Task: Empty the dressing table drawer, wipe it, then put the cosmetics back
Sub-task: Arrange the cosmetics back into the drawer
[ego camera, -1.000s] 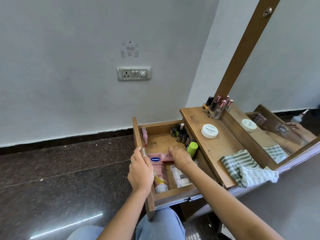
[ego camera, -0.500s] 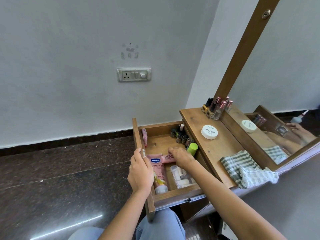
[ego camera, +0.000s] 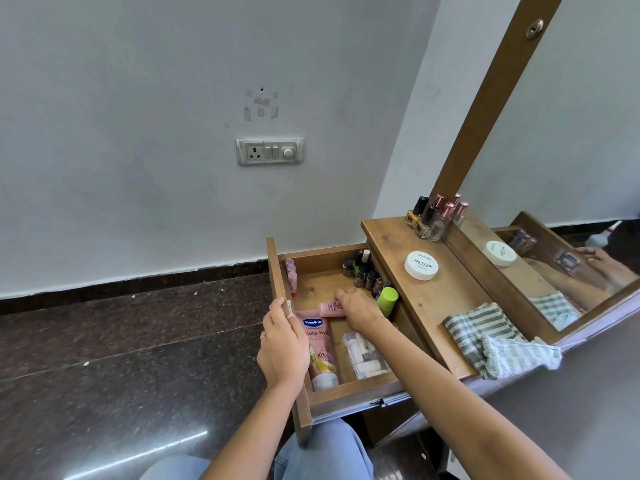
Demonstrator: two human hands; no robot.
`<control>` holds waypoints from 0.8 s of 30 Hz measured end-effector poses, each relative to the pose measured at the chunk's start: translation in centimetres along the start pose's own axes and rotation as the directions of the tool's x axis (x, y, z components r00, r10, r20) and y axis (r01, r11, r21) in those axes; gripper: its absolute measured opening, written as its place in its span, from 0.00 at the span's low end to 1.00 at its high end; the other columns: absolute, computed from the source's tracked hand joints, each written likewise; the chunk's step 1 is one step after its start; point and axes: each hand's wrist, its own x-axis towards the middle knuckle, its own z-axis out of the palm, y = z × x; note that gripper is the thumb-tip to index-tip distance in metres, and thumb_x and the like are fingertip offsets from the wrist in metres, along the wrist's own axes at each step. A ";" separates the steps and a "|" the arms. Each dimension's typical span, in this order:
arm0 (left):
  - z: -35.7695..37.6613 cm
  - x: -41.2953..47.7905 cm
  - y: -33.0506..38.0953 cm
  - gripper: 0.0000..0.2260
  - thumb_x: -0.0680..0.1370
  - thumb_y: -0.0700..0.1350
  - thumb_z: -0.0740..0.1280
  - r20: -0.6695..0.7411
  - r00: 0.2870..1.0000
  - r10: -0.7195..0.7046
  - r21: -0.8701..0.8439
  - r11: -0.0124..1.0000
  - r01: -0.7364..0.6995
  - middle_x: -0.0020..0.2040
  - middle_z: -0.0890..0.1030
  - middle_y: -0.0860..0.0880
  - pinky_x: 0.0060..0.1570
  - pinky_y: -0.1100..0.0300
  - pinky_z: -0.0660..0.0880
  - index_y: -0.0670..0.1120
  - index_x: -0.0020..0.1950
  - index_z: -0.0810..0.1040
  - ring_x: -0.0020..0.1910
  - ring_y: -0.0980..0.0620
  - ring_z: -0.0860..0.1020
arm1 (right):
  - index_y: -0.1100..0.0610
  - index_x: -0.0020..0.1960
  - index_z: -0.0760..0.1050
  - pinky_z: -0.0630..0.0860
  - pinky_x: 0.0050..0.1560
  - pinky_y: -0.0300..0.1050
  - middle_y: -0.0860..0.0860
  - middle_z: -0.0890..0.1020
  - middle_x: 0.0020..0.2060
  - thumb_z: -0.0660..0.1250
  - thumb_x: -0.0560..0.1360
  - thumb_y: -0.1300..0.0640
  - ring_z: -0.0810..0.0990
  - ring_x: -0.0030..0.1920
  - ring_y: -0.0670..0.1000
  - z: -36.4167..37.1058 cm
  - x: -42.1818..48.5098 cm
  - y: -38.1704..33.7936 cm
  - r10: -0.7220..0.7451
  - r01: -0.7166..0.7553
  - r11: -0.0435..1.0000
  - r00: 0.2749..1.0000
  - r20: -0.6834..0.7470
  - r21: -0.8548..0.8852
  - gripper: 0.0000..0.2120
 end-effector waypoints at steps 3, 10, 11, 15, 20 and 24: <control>-0.1 0.0 0.0 0.16 0.82 0.47 0.57 0.004 1.000 -0.001 -0.002 1.000 0.001 0.63 0.77 0.46 0.33 0.57 0.74 0.50 0.70 0.66 0.48 0.47 0.81 | 0.56 0.65 0.66 0.75 0.59 0.52 0.56 0.74 0.61 0.60 0.76 0.69 0.69 0.66 0.57 0.3 0.6 -0.1 0.027 -0.027 1.000 0.999 -0.017 0.003 0.19; -0.1 0.0 0.1 0.16 0.82 0.47 0.57 0.001 1.000 -0.002 -0.005 1.000 0.002 0.63 0.77 0.46 0.32 0.59 0.72 0.49 0.70 0.67 0.49 0.47 0.81 | 0.56 0.65 0.67 0.76 0.58 0.51 0.56 0.73 0.62 0.59 0.76 0.69 0.70 0.65 0.57 0.5 1.2 0.3 0.044 -0.045 0.999 0.998 -0.044 -0.016 0.19; -0.2 0.0 0.1 0.16 0.82 0.47 0.57 0.003 1.000 -0.002 -0.005 1.000 0.002 0.63 0.77 0.46 0.33 0.57 0.73 0.49 0.70 0.66 0.49 0.46 0.81 | 0.56 0.65 0.68 0.76 0.58 0.50 0.56 0.73 0.62 0.59 0.76 0.69 0.70 0.65 0.56 0.6 1.2 0.4 0.046 -0.047 0.999 0.998 -0.051 -0.026 0.19; -0.2 0.0 0.1 0.16 0.82 0.47 0.57 0.000 1.000 -0.001 -0.005 1.000 0.001 0.62 0.77 0.46 0.32 0.59 0.71 0.49 0.70 0.67 0.49 0.47 0.81 | 0.57 0.65 0.69 0.77 0.57 0.50 0.56 0.72 0.62 0.60 0.77 0.68 0.71 0.64 0.57 0.7 1.1 0.9 0.066 -0.069 0.997 0.996 -0.066 -0.034 0.18; -0.1 0.0 0.0 0.16 0.82 0.48 0.57 -0.002 1.000 0.002 -0.011 1.000 -0.002 0.62 0.77 0.46 0.31 0.63 0.69 0.49 0.70 0.67 0.48 0.48 0.81 | 0.57 0.65 0.69 0.77 0.57 0.50 0.56 0.72 0.63 0.61 0.77 0.67 0.72 0.64 0.57 0.5 1.0 1.0 0.064 -0.066 0.998 0.995 -0.076 -0.024 0.18; -0.1 0.0 0.0 0.16 0.82 0.47 0.58 0.001 1.000 0.003 -0.008 1.000 -0.003 0.61 0.78 0.46 0.31 0.62 0.69 0.49 0.70 0.66 0.47 0.48 0.81 | 0.57 0.65 0.69 0.76 0.58 0.50 0.56 0.72 0.62 0.61 0.77 0.68 0.71 0.64 0.57 0.4 0.8 1.0 0.055 -0.057 0.998 0.995 -0.081 -0.020 0.18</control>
